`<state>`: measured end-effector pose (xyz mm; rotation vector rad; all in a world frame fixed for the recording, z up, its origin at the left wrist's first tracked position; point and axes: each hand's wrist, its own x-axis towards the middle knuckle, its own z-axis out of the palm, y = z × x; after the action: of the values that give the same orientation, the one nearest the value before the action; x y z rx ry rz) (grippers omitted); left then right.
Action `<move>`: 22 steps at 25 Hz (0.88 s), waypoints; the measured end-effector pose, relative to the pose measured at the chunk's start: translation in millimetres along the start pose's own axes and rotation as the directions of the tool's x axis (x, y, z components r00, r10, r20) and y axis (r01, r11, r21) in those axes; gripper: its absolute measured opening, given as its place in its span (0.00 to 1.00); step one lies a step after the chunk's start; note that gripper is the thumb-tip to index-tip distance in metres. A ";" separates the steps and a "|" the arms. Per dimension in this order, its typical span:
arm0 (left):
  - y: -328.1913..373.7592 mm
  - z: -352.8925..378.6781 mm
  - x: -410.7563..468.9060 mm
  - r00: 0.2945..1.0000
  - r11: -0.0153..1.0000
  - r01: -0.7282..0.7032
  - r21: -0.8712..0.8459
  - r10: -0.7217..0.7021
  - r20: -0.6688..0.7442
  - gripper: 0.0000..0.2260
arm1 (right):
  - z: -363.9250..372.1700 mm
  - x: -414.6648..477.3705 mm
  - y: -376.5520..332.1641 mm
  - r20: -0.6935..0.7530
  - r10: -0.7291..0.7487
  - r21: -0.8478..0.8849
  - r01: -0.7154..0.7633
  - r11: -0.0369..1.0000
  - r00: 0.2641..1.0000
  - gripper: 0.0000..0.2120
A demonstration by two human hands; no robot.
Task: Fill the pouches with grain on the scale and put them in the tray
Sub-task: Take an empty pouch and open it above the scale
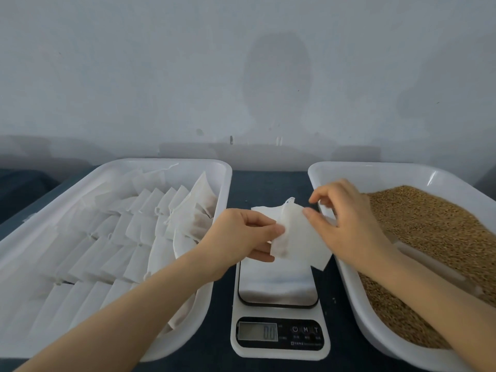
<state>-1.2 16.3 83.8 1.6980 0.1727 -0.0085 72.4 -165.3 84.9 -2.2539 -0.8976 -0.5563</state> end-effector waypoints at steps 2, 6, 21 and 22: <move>0.3 -0.2 -0.3 0.999 0.996 0.035 -0.080 -0.034 0.016 0.05 | -3.7 0.1 -3.9 -0.081 -0.124 -0.012 0.123 0.992 0.989 0.05; -1.4 0.4 -0.2 0.999 0.994 0.034 -0.100 -0.031 0.026 0.06 | 2.5 -7.0 -16.3 0.199 -0.048 0.302 -0.015 0.953 0.979 0.14; -7.7 14.6 -0.1 1.000 1.000 -0.009 0.012 0.009 -0.002 0.07 | 8.4 -5.8 -7.2 0.186 0.130 0.214 -0.169 0.962 0.974 0.03; -6.7 16.7 -1.1 1.000 1.000 -0.003 -0.013 0.003 0.009 0.07 | 8.1 -7.0 -7.9 0.159 0.115 0.219 -0.149 0.964 0.981 0.05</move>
<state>-1.5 0.6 75.0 1.6847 0.1626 -0.0127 63.1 -158.4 78.3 -2.1419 -0.8280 -0.2168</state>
